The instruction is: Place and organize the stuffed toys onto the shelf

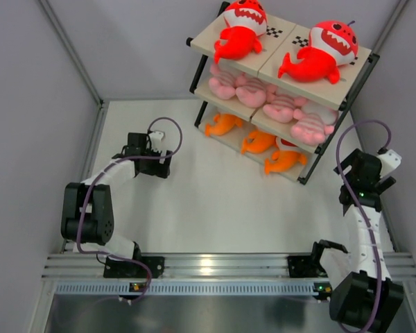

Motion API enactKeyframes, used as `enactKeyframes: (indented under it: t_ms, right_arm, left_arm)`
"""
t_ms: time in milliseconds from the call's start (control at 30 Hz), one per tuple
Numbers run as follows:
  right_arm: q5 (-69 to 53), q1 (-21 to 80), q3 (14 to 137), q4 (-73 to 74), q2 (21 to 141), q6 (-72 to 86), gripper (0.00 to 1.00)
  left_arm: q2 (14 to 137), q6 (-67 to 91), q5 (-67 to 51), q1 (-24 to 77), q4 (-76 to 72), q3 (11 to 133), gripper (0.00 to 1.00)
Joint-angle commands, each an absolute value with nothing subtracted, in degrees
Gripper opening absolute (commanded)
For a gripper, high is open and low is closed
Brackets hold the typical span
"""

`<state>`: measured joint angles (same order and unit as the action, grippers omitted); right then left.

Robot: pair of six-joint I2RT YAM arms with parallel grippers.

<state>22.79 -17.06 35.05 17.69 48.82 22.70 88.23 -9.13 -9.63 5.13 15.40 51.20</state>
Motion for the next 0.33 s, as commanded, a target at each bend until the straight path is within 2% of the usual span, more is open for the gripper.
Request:
enactKeyframes:
  t_ms: [0,300]
  right_arm:
    - [24.0,-17.8,34.9,12.0,45.9,23.8,0.99]
    - [27.7,-17.8,37.5,14.5,45.3,27.1,1.00]
  left_arm:
    - [88.6,-7.0,-11.4,5.3,9.1,51.1,0.98]
    - [90.0,-7.3,-11.6,5.3,9.1,50.7,0.98]
